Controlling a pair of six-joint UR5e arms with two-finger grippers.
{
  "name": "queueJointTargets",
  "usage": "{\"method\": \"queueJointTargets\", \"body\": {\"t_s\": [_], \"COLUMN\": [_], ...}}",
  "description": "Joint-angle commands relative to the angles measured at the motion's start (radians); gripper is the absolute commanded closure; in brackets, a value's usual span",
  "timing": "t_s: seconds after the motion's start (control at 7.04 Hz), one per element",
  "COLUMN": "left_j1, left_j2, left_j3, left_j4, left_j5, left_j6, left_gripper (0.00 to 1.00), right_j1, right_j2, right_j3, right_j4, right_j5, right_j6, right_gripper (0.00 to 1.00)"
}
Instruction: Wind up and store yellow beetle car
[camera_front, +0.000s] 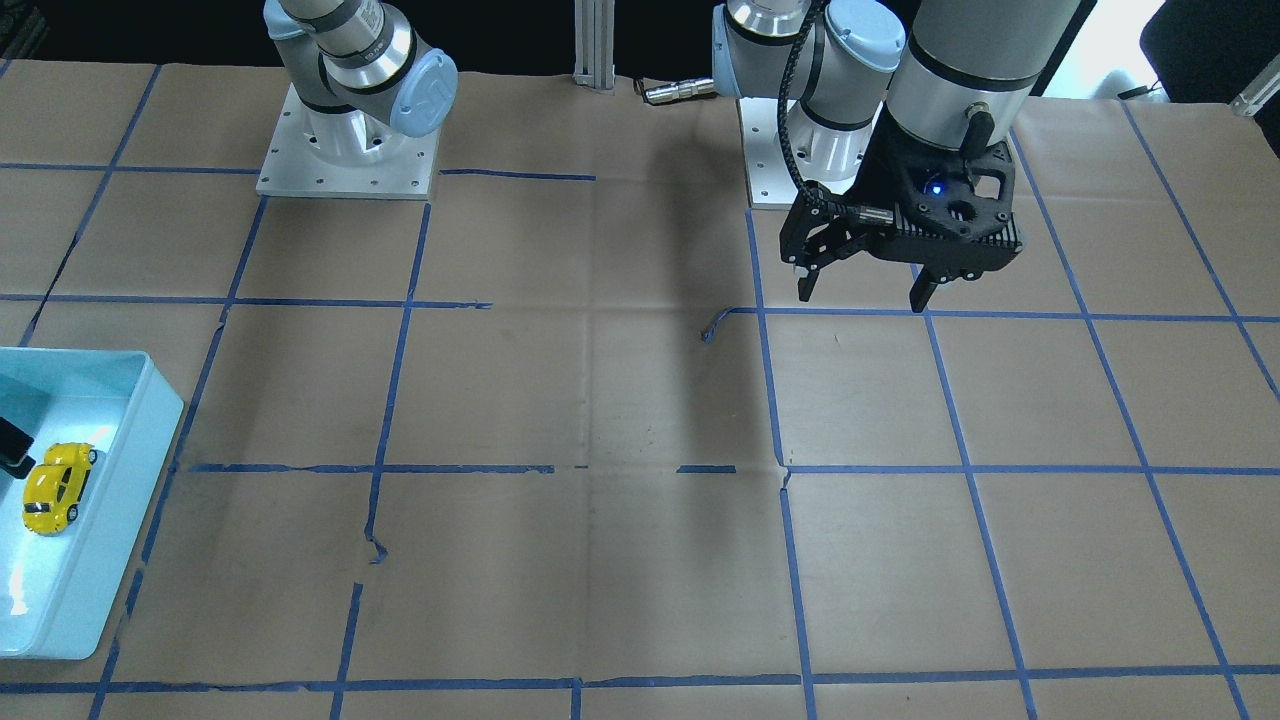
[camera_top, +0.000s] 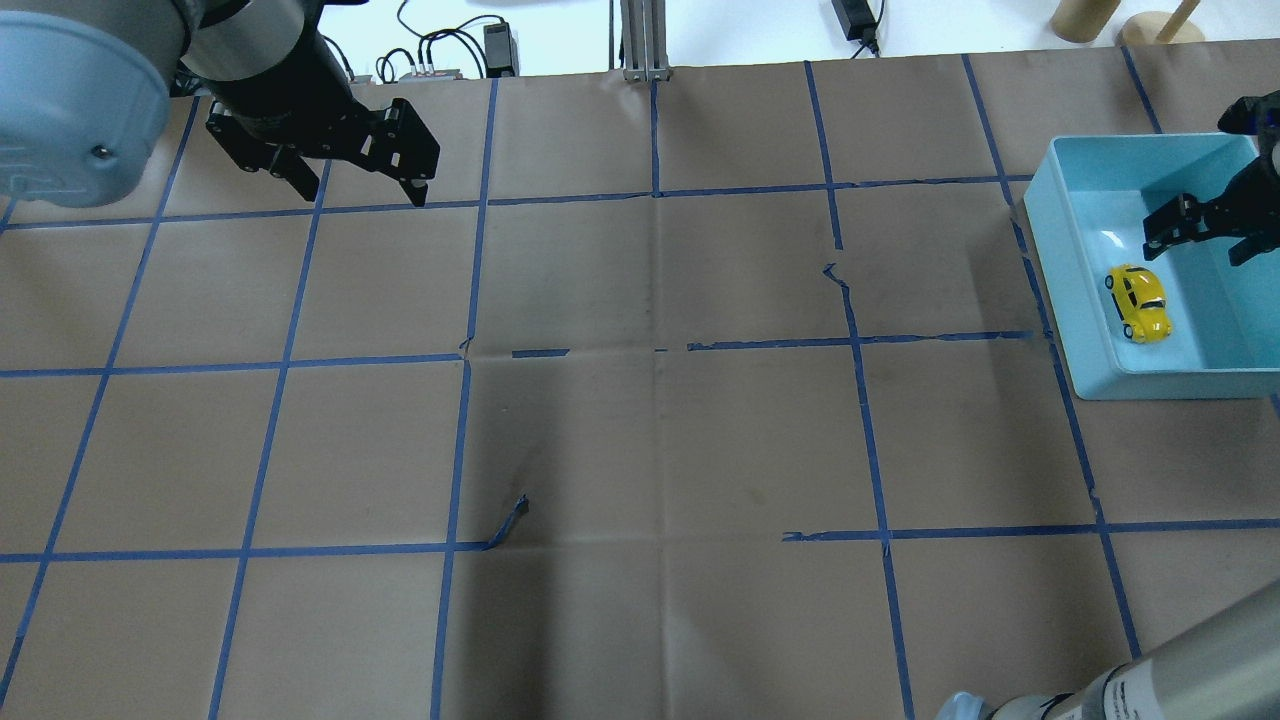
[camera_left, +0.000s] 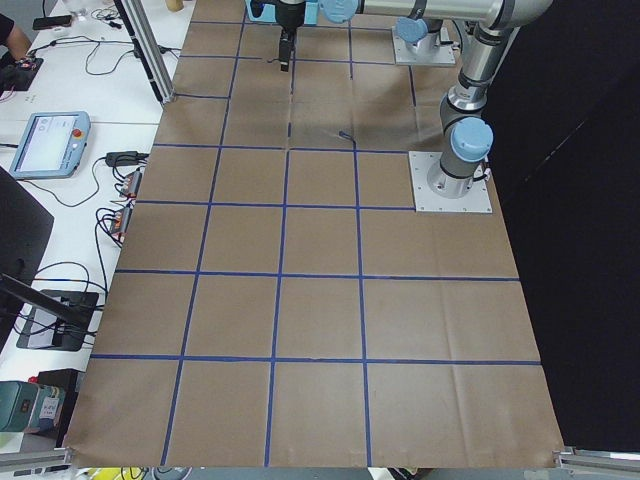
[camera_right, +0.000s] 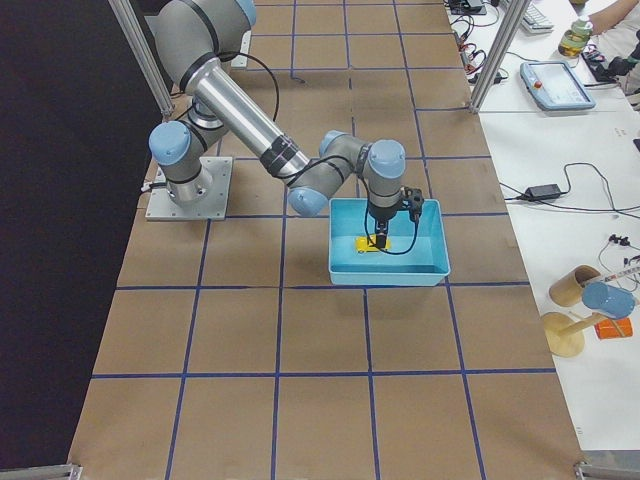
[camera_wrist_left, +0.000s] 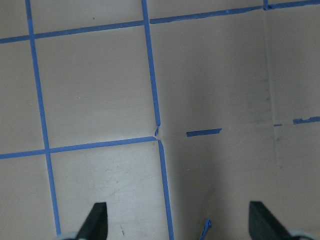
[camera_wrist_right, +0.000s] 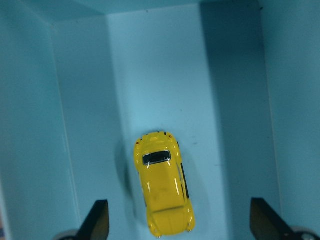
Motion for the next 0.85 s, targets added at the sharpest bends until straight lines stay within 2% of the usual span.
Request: {"method": "queueJointTargets", "body": {"t_s": [0.0, 0.28, 0.57, 0.71], "left_j1": [-0.001, -0.001, 0.0, -0.001], "left_j2": [-0.001, -0.001, 0.004, 0.004], "left_j3": [0.001, 0.001, -0.005, -0.008], "left_j4": [0.0, 0.0, 0.0, 0.0], "left_j5": [-0.002, -0.002, 0.0, 0.0], "left_j6": [0.0, 0.0, 0.0, 0.0], "left_gripper": [0.01, 0.01, 0.01, 0.01], "right_j1": [0.123, 0.243, 0.369, 0.406], "right_j2": [-0.133, -0.217, -0.227, -0.263], "right_j3": [-0.039, -0.149, -0.288, -0.31], "right_j4": [0.159, 0.408, 0.587, 0.669], "right_j5": [-0.005, -0.002, -0.005, -0.002], "right_j6": [0.135, 0.258, 0.281, 0.309], "right_gripper": [0.0, 0.0, 0.0, 0.0]}}
